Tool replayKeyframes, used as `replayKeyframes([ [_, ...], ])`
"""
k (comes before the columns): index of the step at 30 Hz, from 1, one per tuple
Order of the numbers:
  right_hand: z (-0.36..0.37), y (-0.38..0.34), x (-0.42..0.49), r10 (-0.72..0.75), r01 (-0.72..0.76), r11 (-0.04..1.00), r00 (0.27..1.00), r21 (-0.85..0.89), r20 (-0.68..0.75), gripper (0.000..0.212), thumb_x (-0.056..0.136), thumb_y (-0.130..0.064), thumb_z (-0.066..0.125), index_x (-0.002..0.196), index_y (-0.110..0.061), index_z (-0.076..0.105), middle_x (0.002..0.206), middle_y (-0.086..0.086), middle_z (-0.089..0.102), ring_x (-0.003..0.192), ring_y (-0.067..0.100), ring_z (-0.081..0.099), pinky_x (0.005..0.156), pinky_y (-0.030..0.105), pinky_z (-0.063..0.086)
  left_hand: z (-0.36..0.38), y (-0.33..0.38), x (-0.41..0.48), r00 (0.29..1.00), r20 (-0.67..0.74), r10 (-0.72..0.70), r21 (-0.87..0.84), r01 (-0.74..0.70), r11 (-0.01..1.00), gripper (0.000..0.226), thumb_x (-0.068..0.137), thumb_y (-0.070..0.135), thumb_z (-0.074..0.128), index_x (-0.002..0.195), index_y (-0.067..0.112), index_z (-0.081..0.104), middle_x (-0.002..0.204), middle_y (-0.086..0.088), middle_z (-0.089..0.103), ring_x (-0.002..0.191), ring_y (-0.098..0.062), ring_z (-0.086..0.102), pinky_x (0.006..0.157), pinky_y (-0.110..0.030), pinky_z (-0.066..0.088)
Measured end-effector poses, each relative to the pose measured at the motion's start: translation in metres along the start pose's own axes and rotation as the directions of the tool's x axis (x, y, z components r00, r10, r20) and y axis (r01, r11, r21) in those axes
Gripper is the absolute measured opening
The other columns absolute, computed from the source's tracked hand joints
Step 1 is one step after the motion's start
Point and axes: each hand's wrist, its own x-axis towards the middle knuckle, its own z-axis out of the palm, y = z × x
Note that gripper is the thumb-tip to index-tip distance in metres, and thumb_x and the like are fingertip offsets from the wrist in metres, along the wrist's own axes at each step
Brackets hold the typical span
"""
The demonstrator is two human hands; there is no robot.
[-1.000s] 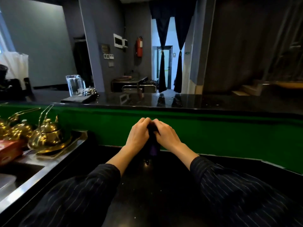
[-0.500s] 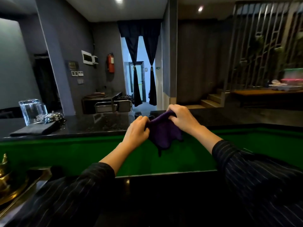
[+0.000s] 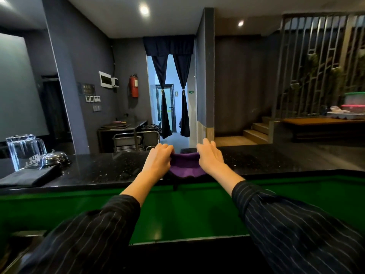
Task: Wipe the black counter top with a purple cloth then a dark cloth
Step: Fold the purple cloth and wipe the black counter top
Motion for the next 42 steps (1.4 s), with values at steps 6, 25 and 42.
replayKeyframes([
  [6, 0.018, -0.03, -0.003, 0.013, 0.012, 0.985, 0.99, 0.172, -0.142, 0.028, 0.085, -0.003, 0.05, 0.112, -0.007, 0.053, 0.121, 0.015, 0.049, 0.112, 0.034, 0.044, 0.089, 0.043, 0.044, 0.021, -0.014, -0.008, 0.992, -0.102, -0.079, -0.174, 0.061, 0.983, 0.015, 0.076, 0.003, 0.064, 0.087, 0.012, 0.069, 0.084, -0.005, 0.065, 0.085, -0.023, 0.05, 0.074, -0.036, 0.045],
  [25, 0.04, -0.018, 0.028, -0.029, 0.011, 0.999, 0.741, 0.032, 0.67, 0.064, 0.087, -0.067, 0.013, 0.148, -0.054, -0.001, 0.163, 0.0, -0.013, 0.146, 0.043, -0.015, 0.111, 0.071, -0.006, 0.022, -0.034, -0.011, 0.949, 0.115, -0.295, 0.01, 0.295, 0.955, 0.031, 0.094, 0.026, 0.049, 0.123, 0.021, 0.058, 0.127, -0.004, 0.055, 0.128, -0.028, 0.032, 0.105, -0.064, 0.02],
  [42, 0.04, 0.005, 0.036, 0.053, -0.102, 0.994, 0.808, 0.051, 0.586, 0.059, 0.103, -0.05, 0.012, 0.156, -0.026, 0.005, 0.164, -0.004, -0.003, 0.151, 0.026, -0.002, 0.112, 0.067, -0.005, 0.018, -0.042, -0.011, 0.863, 0.341, -0.373, 0.154, 0.34, 0.928, 0.037, 0.098, 0.026, 0.033, 0.126, 0.012, 0.052, 0.132, -0.011, 0.051, 0.131, -0.035, 0.03, 0.11, -0.067, 0.004],
])
